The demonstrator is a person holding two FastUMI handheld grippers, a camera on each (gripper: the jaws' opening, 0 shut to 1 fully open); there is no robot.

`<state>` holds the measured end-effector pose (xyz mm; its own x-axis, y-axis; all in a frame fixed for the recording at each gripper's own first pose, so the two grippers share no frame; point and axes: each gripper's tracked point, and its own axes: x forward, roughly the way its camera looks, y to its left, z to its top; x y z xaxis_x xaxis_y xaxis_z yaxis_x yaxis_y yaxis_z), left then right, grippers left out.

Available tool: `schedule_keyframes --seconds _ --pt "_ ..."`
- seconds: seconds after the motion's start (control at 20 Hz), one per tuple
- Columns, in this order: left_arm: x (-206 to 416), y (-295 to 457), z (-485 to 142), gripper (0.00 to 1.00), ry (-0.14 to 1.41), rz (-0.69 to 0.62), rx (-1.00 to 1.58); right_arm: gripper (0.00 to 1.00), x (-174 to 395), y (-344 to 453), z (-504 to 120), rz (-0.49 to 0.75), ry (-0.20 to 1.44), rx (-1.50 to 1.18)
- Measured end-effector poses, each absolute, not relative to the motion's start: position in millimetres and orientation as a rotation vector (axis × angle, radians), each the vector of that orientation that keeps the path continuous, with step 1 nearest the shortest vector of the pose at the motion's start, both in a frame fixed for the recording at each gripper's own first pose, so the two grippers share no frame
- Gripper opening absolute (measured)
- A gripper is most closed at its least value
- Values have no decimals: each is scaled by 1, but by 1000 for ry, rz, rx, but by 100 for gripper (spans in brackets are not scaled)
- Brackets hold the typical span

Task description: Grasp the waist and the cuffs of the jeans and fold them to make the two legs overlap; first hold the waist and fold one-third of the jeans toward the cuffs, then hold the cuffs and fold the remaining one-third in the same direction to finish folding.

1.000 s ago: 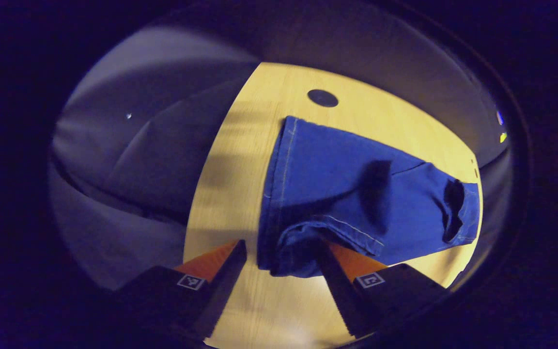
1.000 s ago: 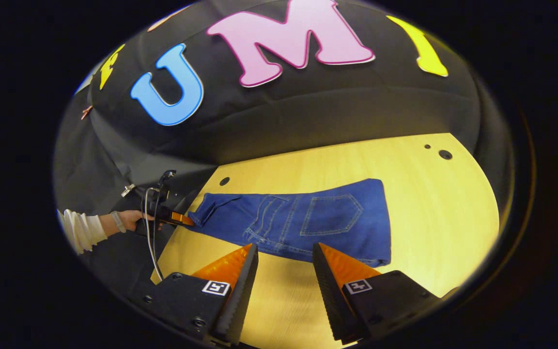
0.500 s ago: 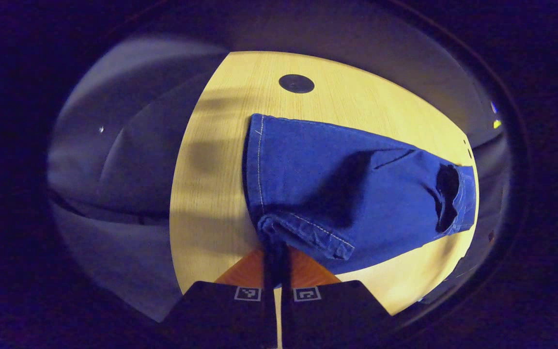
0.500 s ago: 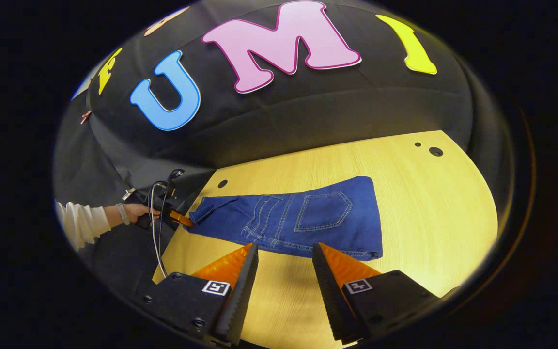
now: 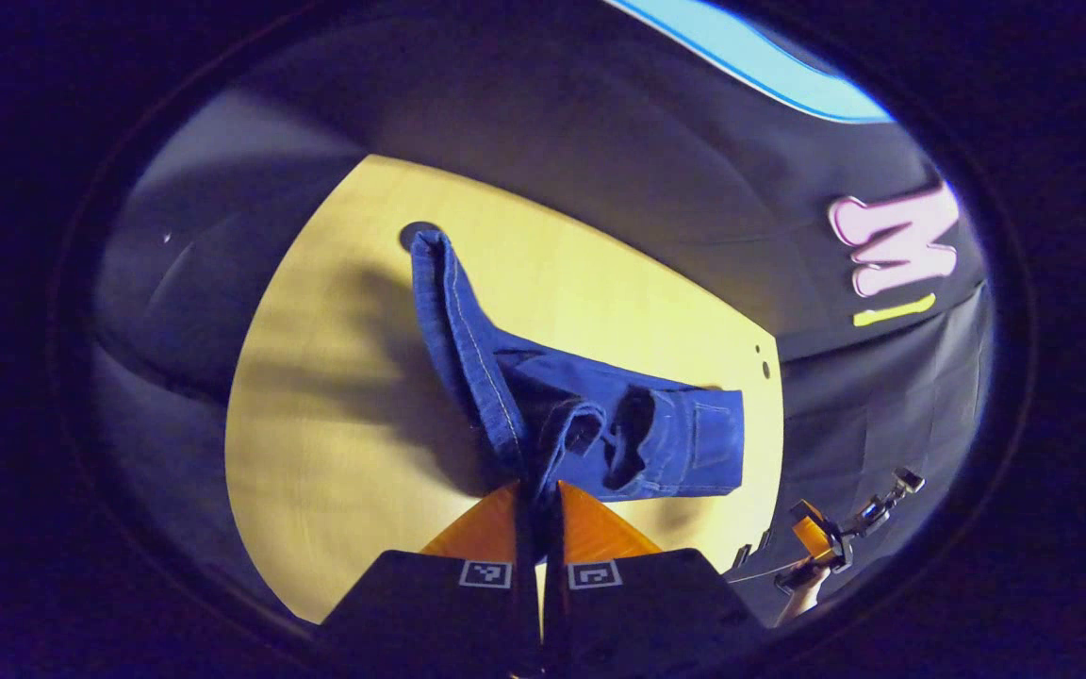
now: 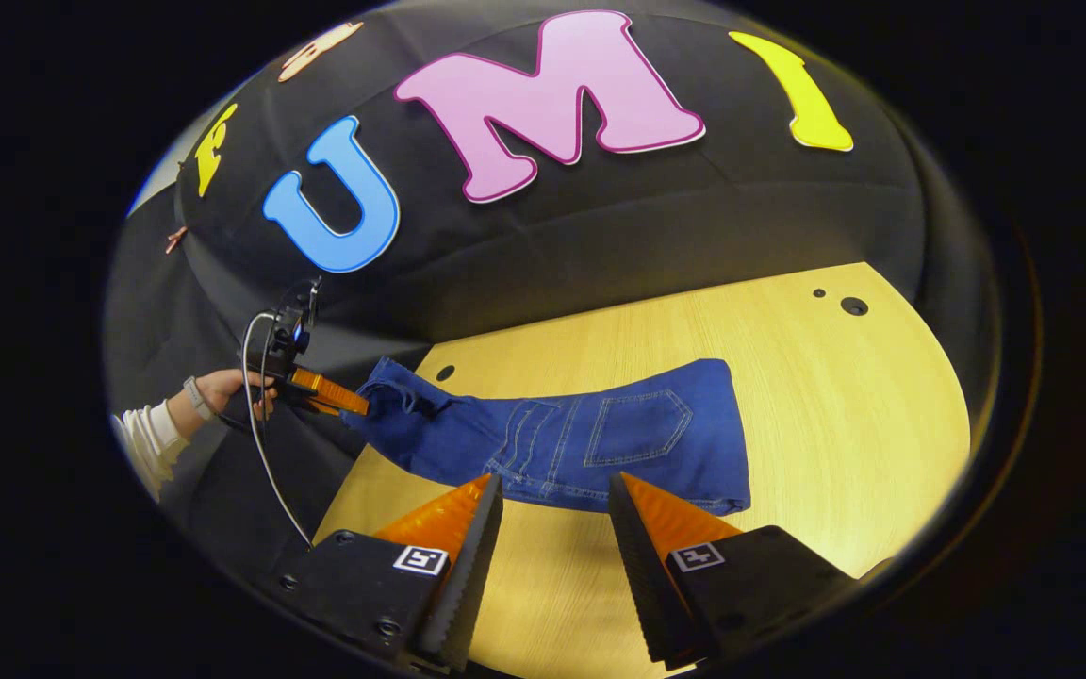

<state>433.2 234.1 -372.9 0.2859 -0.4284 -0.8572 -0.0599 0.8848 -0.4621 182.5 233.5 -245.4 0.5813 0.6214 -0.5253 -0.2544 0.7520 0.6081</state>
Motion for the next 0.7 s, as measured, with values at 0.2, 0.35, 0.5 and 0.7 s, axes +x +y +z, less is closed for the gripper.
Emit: schedule_keyframes --seconds 0.2,0.35,0.5,0.7 --pt "447 106 -330 7 1170 -481 -357 70 182 208 -241 516 765 506" --pt "465 2 -313 7 1066 -643 -328 70 176 177 -249 482 758 501" --pt "464 -85 -329 7 1059 -752 -307 70 167 138 -264 433 771 497" --pt "444 -87 -422 8 1216 -670 -21 70 161 83 -287 368 794 511"
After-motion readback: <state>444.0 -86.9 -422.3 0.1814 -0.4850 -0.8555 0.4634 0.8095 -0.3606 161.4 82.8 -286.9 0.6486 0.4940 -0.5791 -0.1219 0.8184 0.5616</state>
